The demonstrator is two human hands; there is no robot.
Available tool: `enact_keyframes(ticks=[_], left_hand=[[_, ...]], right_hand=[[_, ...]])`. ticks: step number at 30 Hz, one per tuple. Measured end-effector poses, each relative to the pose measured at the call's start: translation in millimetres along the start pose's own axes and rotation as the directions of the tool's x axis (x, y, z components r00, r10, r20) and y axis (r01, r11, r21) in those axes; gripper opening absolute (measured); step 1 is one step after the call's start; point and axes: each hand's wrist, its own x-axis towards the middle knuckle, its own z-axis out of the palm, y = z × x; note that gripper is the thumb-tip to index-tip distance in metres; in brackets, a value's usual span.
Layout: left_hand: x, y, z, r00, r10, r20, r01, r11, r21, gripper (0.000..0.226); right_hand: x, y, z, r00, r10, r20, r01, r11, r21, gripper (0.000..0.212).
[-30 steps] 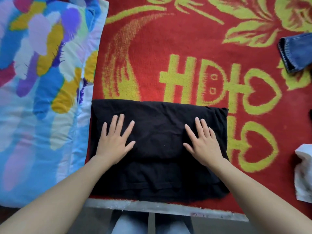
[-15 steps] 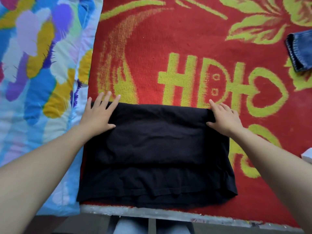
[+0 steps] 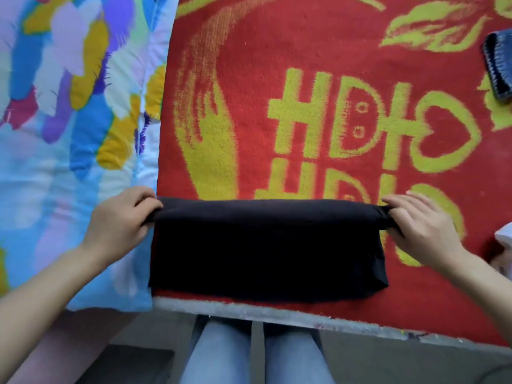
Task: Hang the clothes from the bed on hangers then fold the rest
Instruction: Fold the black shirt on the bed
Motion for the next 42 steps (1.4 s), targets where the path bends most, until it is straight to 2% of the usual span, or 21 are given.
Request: enact_keyframes(ticks=[3, 6, 7, 8, 9, 10, 12, 13, 14, 16, 18, 20, 24, 28, 30, 34, 36, 37, 39, 41, 42], left_hand=[[-58.6, 23.6, 23.1, 1.000, 0.007, -0.020, -0.007, 1.000, 0.026, 0.020], [-106.2, 44.2, 56.7, 0.999, -0.006, 0.050, 0.002, 0.998, 0.068, 0.023], [-118.2, 48.9, 65.9, 0.995, -0.032, 0.099, 0.024, 0.997, 0.075, 0.023], [-128.4, 53.3, 72.8, 0.984, -0.069, 0.162, 0.054, 0.994, 0.097, 0.020], [-135.6, 57.4, 78.7, 0.964, -0.113, 0.241, 0.082, 0.988, 0.134, 0.021], [-142.6, 64.4, 83.5, 0.933, -0.168, 0.318, 0.116, 0.977, 0.176, 0.032], [-144.6, 74.5, 90.9, 0.880, -0.278, 0.385, 0.202, 0.953, 0.226, 0.049], [-140.9, 79.9, 91.6, 0.890, -0.302, 0.342, 0.233, 0.946, 0.227, 0.045], [-136.1, 86.9, 91.1, 0.909, -0.314, 0.274, 0.263, 0.942, 0.207, 0.037], [-120.7, 102.5, 93.9, 0.937, -0.313, 0.153, 0.291, 0.944, 0.153, 0.046], [-101.4, 121.7, 99.6, 0.954, -0.282, 0.100, 0.263, 0.950, 0.169, 0.056], [-79.3, 140.2, 107.7, 0.954, -0.266, 0.135, 0.238, 0.952, 0.195, 0.063], [-51.9, 144.7, 132.8, 0.904, -0.336, 0.263, 0.291, 0.936, 0.196, 0.085], [-68.6, 99.7, 154.7, 0.854, -0.354, 0.382, 0.232, 0.915, 0.330, 0.079], [-74.7, 82.5, 158.2, 0.847, -0.327, 0.418, 0.178, 0.917, 0.356, 0.080], [-74.4, 74.6, 161.6, 0.802, -0.340, 0.491, 0.159, 0.914, 0.373, 0.077], [-73.0, 80.8, 158.6, 0.787, -0.359, 0.502, 0.183, 0.913, 0.365, 0.078], [-71.2, 86.0, 152.9, 0.787, -0.368, 0.496, 0.195, 0.910, 0.366, 0.080], [-69.0, 100.0, 138.1, 0.843, -0.332, 0.423, 0.187, 0.919, 0.348, 0.088], [-72.4, 116.5, 128.6, 0.933, -0.210, 0.293, 0.125, 0.951, 0.282, 0.087], [-75.3, 124.9, 127.3, 0.956, -0.166, 0.243, 0.095, 0.956, 0.278, 0.086]], right_hand=[[-46.0, -29.0, 3.0, 0.993, -0.108, 0.049, 0.109, 0.994, -0.023, 0.033], [-89.2, -54.7, 22.4, 0.984, -0.140, 0.107, 0.143, 0.990, -0.018, 0.054], [-100.5, -62.0, 28.1, 0.976, -0.140, 0.168, 0.144, 0.989, -0.013, 0.053], [-111.4, -70.1, 35.2, 0.963, -0.133, 0.232, 0.137, 0.991, 0.001, 0.043], [-117.0, -77.5, 36.3, 0.938, -0.127, 0.323, 0.135, 0.991, -0.004, 0.025], [-121.7, -84.7, 37.9, 0.912, -0.112, 0.394, 0.132, 0.991, -0.023, 0.005], [-127.0, -95.7, 44.0, 0.846, -0.029, 0.533, 0.049, 0.999, -0.024, 0.029], [-123.9, -101.5, 43.3, 0.828, 0.032, 0.560, -0.007, 0.999, -0.046, 0.032], [-123.1, -107.1, 46.0, 0.861, 0.033, 0.507, -0.019, 0.999, -0.033, 0.039], [-111.8, -121.1, 46.4, 0.903, 0.099, 0.418, -0.097, 0.995, -0.027, 0.062], [-90.8, -136.9, 48.5, 0.920, 0.159, 0.358, -0.161, 0.987, -0.025, 0.061], [-68.8, -151.8, 55.6, 0.911, 0.205, 0.358, -0.205, 0.978, -0.040, 0.053], [-40.5, -160.8, 74.1, 0.837, 0.289, 0.465, -0.284, 0.955, -0.081, 0.063], [-51.7, -126.7, 90.4, 0.773, 0.352, 0.527, -0.341, 0.932, -0.123, 0.070], [-66.1, -101.8, 97.0, 0.703, 0.406, 0.583, -0.376, 0.909, -0.180, 0.078], [-82.5, -74.4, 104.8, 0.577, 0.512, 0.637, -0.455, 0.849, -0.270, 0.068], [-80.8, -76.3, 101.3, 0.544, 0.517, 0.661, -0.470, 0.840, -0.270, 0.069], [-77.2, -78.7, 97.0, 0.541, 0.515, 0.665, -0.474, 0.840, -0.264, 0.070], [-70.6, -90.0, 87.4, 0.568, 0.513, 0.644, -0.480, 0.842, -0.248, 0.075], [-61.6, -105.7, 75.1, 0.641, 0.511, 0.573, -0.510, 0.841, -0.180, 0.084], [-56.9, -112.6, 70.3, 0.687, 0.494, 0.533, -0.505, 0.852, -0.138, 0.083]])
